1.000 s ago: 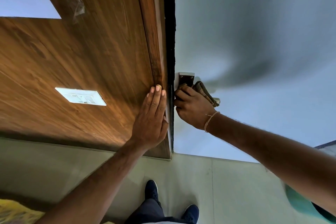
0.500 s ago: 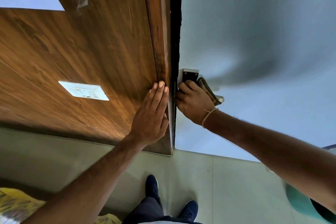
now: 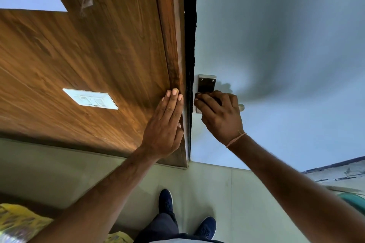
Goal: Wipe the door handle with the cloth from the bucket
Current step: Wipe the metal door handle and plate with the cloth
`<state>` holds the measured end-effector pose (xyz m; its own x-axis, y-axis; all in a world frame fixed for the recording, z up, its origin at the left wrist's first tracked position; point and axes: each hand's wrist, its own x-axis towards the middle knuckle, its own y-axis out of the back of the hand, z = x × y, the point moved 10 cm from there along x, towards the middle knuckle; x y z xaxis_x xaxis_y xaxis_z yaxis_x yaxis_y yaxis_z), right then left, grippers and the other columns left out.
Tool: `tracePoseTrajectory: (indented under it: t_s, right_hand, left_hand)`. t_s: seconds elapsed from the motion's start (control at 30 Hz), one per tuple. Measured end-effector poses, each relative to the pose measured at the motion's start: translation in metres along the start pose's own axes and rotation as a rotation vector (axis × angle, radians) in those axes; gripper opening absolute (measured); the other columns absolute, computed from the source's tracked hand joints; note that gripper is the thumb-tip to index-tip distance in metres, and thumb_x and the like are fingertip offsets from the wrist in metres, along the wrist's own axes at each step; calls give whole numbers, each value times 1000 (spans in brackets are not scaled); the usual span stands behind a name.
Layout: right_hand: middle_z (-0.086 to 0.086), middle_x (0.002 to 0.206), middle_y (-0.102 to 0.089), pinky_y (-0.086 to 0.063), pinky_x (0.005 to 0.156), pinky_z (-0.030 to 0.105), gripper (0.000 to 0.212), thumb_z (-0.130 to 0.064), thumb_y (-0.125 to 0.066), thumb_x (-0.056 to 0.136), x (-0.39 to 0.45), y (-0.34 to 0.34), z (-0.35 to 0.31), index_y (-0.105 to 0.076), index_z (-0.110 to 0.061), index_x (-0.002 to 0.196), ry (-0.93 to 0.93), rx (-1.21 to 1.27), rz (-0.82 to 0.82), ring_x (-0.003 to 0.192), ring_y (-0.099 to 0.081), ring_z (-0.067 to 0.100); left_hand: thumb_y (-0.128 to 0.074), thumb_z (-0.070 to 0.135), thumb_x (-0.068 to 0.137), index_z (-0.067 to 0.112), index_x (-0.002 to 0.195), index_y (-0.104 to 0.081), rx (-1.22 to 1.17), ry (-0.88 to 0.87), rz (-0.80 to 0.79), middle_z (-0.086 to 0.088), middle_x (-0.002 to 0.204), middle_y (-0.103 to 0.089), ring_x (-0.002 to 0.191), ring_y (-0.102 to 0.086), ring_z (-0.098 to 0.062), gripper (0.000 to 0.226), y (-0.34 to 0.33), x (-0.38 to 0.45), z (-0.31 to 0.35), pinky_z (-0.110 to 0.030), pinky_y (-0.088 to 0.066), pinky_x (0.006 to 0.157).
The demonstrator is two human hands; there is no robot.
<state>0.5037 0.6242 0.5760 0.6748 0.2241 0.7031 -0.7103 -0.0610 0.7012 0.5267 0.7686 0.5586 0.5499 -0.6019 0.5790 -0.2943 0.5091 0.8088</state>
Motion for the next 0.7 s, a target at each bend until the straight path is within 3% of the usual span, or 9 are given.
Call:
tracePoseTrajectory:
  t_s: [0.13, 0.33, 0.43, 0.53, 0.6, 0.7]
  right_hand:
    - [0, 129, -75, -47, 91, 47, 32, -8, -68, 93, -15, 20, 20, -77, -18, 122, -185, 18, 112, 112, -70, 34]
    - [0, 126, -74, -49, 97, 46, 33, -7, -69, 87, -53, 31, 68, -75, -15, 119, -433, 87, 81, 119, -65, 33]
    - [-2, 119, -77, -57, 96, 40, 41, -3, -72, 79, -70, 17, 93, -73, -21, 117, -764, 536, 91, 109, -70, 30]
    - [9, 102, -80, -65, 73, 50, 42, 11, -68, 80, -101, -7, 100, -71, -15, 113, -1324, 1123, 301, 83, -76, 39]
    - [10, 100, -79, -62, 69, 50, 41, 17, -62, 82, -114, -20, 91, -68, -4, 117, -1530, 1369, 456, 77, -72, 40]
    - [15, 101, -74, -60, 68, 43, 38, 10, -60, 89, -126, -45, 77, -64, 5, 127, -1721, 1591, 602, 85, -68, 37]
  left_hand:
    - [-42, 13, 100, -2, 168, -19, 6, -2, -2, -20, 178, -13, 168, -15, -36, 73, -1, -1, -1, -52, -26, 135]
    - [-38, 18, 103, -2, 169, -15, 15, 24, -7, -18, 179, -6, 169, -9, -36, 73, -7, 0, 1, -51, -20, 137]
    - [-40, 18, 103, -3, 169, -14, 15, 34, -4, -18, 180, -1, 169, -9, -37, 74, -9, -1, 1, -52, -19, 137]
    - [-39, 20, 104, -1, 169, -11, 0, 43, 6, -16, 180, 1, 169, -7, -35, 74, -10, -1, 1, -52, -19, 137]
    - [-38, 20, 104, -1, 169, -10, -5, 39, 10, -18, 180, -1, 169, -6, -35, 74, -10, -1, 2, -53, -21, 136]
    - [-38, 19, 104, -2, 169, -11, -6, 32, 13, -20, 179, -4, 169, -7, -36, 73, -10, 0, 4, -54, -22, 136]
